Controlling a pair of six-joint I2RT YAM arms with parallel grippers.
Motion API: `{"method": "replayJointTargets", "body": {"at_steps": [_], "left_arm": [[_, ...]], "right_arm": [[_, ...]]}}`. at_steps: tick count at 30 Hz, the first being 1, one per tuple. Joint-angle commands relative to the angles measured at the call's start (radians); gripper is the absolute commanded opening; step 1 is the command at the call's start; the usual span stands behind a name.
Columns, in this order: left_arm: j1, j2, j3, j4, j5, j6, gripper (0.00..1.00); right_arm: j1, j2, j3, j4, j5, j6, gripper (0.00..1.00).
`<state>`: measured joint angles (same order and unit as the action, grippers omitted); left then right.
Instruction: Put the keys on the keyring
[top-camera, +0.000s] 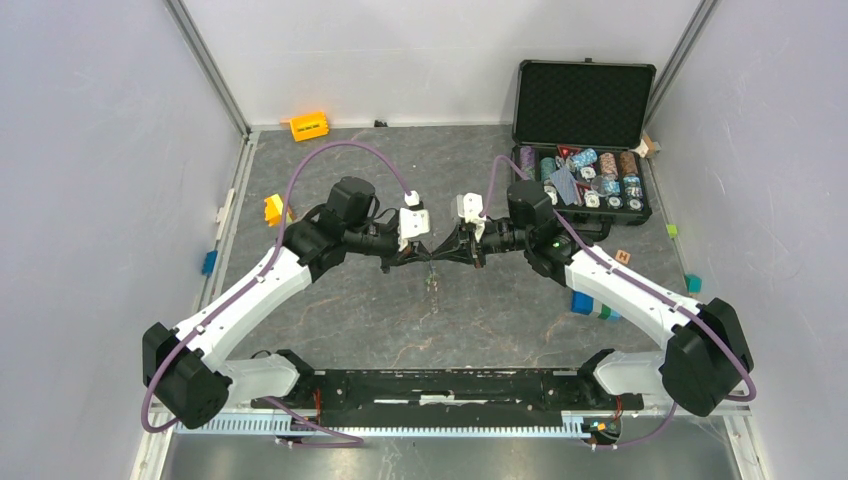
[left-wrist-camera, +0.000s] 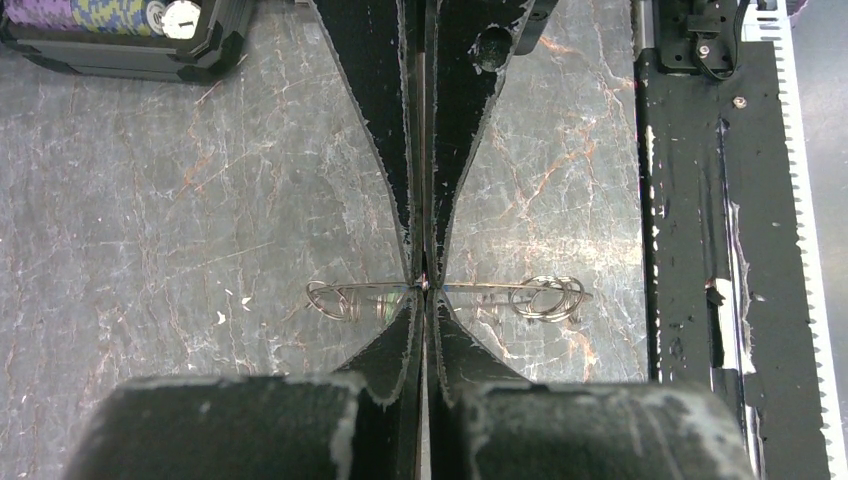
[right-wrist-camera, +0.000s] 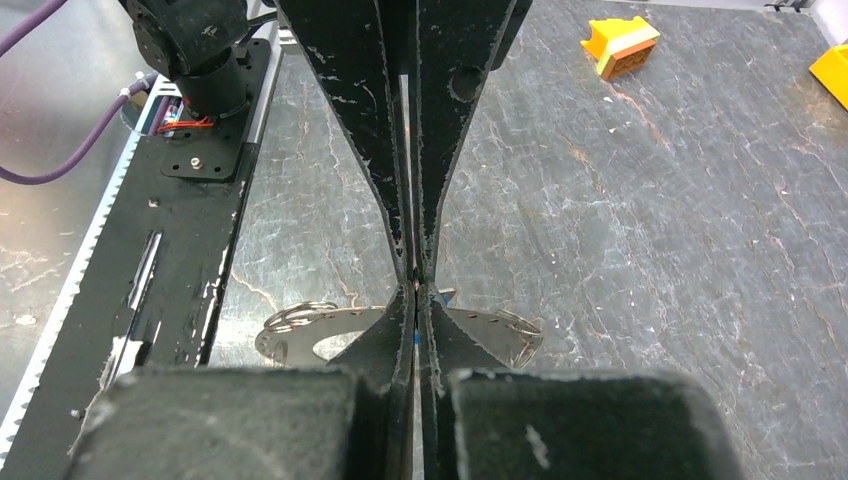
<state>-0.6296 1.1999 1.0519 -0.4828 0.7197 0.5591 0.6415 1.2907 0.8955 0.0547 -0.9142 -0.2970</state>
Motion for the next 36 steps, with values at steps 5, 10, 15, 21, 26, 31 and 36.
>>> {"method": "replayJointTargets", "body": {"at_steps": [5,10,15,21,26,31,36], "left_arm": [[-0.006,-0.009,0.05,0.028,0.02,-0.001,0.12],[0.015,-0.039,0.032,0.024,0.026,0.025,0.53],[0.036,-0.072,-0.026,0.061,0.047,0.069,0.64],[0.036,-0.066,-0.091,0.131,0.092,0.138,0.55],[0.036,-0.039,-0.101,0.183,0.098,0.14,0.45],[0.036,-0.025,-0.096,0.226,0.11,0.106,0.38],[0.035,-0.023,-0.104,0.23,0.123,0.109,0.18]], "right_arm": [[0.007,-0.007,0.05,-0.009,0.035,-0.026,0.0],[-0.002,-0.022,0.058,0.008,0.009,0.007,0.0],[-0.024,-0.028,0.061,0.065,-0.049,0.086,0.0],[-0.051,-0.025,0.039,0.178,-0.093,0.198,0.0],[-0.062,-0.02,0.034,0.212,-0.104,0.235,0.0],[-0.063,-0.014,0.022,0.229,-0.109,0.245,0.0],[-0.067,-0.014,0.014,0.248,-0.11,0.261,0.0]]}}
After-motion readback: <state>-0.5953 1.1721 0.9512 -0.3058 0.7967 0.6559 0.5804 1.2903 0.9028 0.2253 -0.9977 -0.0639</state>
